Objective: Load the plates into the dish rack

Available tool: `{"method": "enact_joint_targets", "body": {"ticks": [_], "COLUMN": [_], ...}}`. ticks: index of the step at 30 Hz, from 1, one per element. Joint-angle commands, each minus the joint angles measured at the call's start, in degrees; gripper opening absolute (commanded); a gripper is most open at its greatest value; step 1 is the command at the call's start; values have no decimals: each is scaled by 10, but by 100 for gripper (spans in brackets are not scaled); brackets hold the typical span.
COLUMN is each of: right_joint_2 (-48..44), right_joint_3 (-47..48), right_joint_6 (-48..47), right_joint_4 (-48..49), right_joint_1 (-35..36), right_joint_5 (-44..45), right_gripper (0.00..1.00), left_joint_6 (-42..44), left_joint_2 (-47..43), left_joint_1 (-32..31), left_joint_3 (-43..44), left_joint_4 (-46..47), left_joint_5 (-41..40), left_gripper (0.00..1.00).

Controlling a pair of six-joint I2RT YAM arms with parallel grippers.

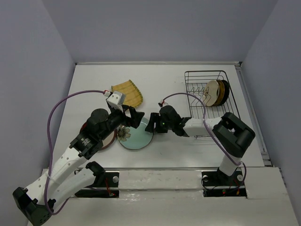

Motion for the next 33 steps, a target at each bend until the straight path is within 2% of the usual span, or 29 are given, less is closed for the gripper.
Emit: {"method": "enact_joint_targets", "body": {"ticks": [1,11,17,24,28,31,33], "right_joint_2": [7,45,74,74,52,15,-42], "right_joint_3": [-25,-104,-131,-130,-135,-149,-152], "right_joint_6": [27,91,127,142,150,153,143], "right_joint_4": [73,249,305,304,292,269,234], "right_joint_1": [1,1,1,1,1,1,1], "right_joint_5": [-8,-84,-96,-69,-41,-3,24], "right_gripper": [68,57,48,31,8,7,7], "left_joint_6": [0,-2,-2,-3,-2,-2,-2], "left_joint_2": [-2,-3,-10,-16,-21,-21,-22], "left_joint_1": [3,3,4,5,5,5,5], "left_joint_3": [-1,-1,-1,-1,-1,-1,-1], "left_joint_4": [21,21,21,22,23,23,23], "left_joint_5": [14,16,17,23,21,22,25], "left_gripper": [99,99,99,99,99,99,99]}}
